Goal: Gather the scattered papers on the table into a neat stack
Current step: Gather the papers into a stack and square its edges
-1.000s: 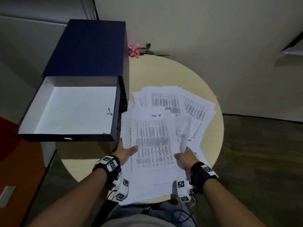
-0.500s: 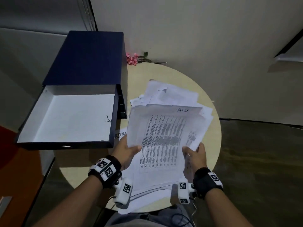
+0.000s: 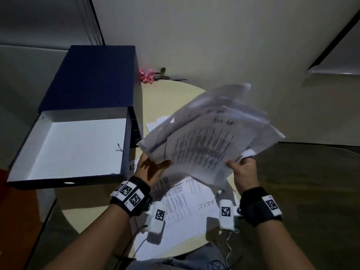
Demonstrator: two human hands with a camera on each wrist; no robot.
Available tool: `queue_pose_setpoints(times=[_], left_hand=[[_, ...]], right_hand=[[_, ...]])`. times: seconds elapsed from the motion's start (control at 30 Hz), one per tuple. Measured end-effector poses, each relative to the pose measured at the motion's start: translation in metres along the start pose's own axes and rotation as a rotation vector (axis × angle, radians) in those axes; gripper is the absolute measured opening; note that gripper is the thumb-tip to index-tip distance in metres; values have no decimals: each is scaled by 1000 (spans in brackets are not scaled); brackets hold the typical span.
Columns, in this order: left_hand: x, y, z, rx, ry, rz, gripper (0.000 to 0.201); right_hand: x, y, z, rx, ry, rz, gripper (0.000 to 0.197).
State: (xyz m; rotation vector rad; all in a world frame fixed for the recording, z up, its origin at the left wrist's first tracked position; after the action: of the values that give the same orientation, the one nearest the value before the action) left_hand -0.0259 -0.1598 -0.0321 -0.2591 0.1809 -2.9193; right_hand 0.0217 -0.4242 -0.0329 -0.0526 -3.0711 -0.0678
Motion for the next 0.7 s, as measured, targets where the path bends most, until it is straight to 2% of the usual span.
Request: queue_pose_setpoints(times=[0.07, 0.17, 0.23, 0.27, 0.37, 0.43, 0.53, 0.63, 0.7], left_hand=[[-6, 2, -9, 0, 27, 6, 57], [-12, 6, -17, 152, -13, 61, 32], [-13, 9, -14, 175, -2, 51, 28], [-14, 10, -13, 182, 8, 30, 27], [-16, 14, -9, 248, 36, -13, 24], [-22, 18, -15, 288, -21, -19, 9], [-24, 22, -11, 232, -5, 32, 30], [-16, 25, 1, 93, 46, 68, 35], [-10, 29, -1, 104, 13, 57, 36]], right_hand=[[1, 5, 7, 8, 46, 29, 32], [-1, 3, 24, 122, 193, 153, 24], [-1, 4, 34, 222, 362, 124, 33], [0, 5, 37, 232, 374, 110, 35], [-1, 13, 37, 153, 265, 143, 29], [-2, 13, 33, 137, 228, 159, 27], [-5, 6, 24, 116, 115, 115, 26], [-1, -3, 27, 166, 165, -9, 17], [3, -8, 40, 268, 219, -70, 35]])
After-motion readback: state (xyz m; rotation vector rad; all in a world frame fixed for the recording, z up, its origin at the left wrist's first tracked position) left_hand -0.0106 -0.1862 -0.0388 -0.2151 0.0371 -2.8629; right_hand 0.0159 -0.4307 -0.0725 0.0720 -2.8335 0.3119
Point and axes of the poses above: each hand's wrist, its own x-axis away from the middle knuckle, its own y-axis out of the palm, z = x × y, the point moved 1 cm from there along -x, towards the middle knuckle, and after that the axes turned 2 degrees about -x, right-handed, at the moved point
